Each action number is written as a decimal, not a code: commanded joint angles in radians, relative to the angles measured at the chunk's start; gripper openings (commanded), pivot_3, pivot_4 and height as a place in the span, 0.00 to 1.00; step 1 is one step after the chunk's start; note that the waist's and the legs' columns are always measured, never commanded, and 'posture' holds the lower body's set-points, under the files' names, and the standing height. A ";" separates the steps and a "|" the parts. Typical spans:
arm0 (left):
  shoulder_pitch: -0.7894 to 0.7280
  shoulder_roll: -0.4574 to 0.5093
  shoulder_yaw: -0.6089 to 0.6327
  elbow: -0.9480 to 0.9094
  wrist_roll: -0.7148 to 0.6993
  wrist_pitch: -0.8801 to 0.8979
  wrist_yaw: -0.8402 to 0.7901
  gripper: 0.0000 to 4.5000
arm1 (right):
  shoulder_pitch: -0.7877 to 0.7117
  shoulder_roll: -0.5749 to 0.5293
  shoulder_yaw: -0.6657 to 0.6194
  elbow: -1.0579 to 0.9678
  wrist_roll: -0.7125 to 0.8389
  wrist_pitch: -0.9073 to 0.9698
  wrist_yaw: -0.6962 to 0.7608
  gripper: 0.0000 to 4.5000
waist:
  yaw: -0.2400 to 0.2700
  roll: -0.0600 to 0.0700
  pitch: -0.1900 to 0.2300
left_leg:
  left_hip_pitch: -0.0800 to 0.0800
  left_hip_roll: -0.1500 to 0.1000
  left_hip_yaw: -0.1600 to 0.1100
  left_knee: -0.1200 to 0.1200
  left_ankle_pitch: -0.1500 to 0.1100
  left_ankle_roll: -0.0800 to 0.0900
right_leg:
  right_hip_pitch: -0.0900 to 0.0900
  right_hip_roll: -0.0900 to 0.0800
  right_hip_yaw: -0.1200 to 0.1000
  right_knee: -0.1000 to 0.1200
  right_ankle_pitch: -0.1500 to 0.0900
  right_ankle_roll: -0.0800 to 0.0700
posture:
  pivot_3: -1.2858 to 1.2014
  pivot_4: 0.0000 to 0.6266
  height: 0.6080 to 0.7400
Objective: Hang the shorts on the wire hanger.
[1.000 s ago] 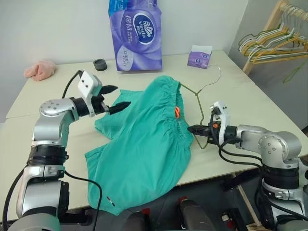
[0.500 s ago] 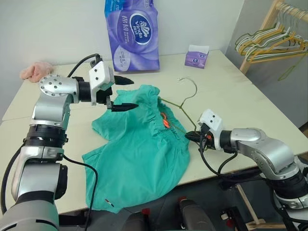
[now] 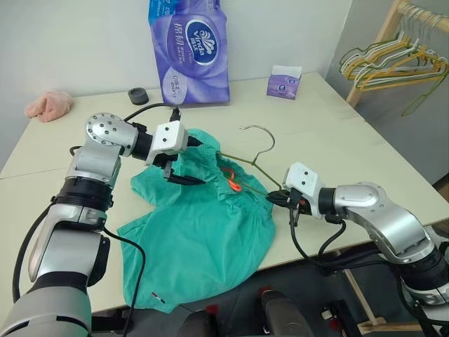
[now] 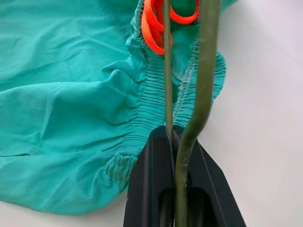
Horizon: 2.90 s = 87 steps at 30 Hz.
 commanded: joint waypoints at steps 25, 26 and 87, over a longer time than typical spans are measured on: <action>0.074 -0.016 -0.009 -0.114 0.008 0.040 -0.057 0.01 | -0.017 -0.066 0.018 -0.027 -0.156 -0.275 0.192 0.11 | -0.004 0.000 0.000 | -0.003 0.001 -0.002 0.010 -0.001 0.001 | 0.001 0.002 0.000 0.001 0.000 0.000 | 0.42 0.14 1.00; 0.076 -0.013 -0.009 -0.116 0.009 0.039 -0.056 0.01 | -0.009 -0.076 0.011 -0.010 -0.164 -0.296 0.197 0.15 | -0.005 0.000 0.000 | -0.003 0.001 -0.002 0.010 -0.001 0.001 | 0.001 0.002 0.000 0.001 0.000 0.000 | 0.42 0.14 1.00; 0.190 0.057 0.158 -0.298 -0.140 0.361 0.130 0.00 | 0.258 0.330 -0.251 0.005 0.122 0.130 -0.278 0.00 | 0.009 0.000 0.000 | -0.003 0.002 -0.003 0.013 -0.001 0.001 | 0.002 0.003 0.000 0.003 0.000 0.001 | 0.43 0.15 1.00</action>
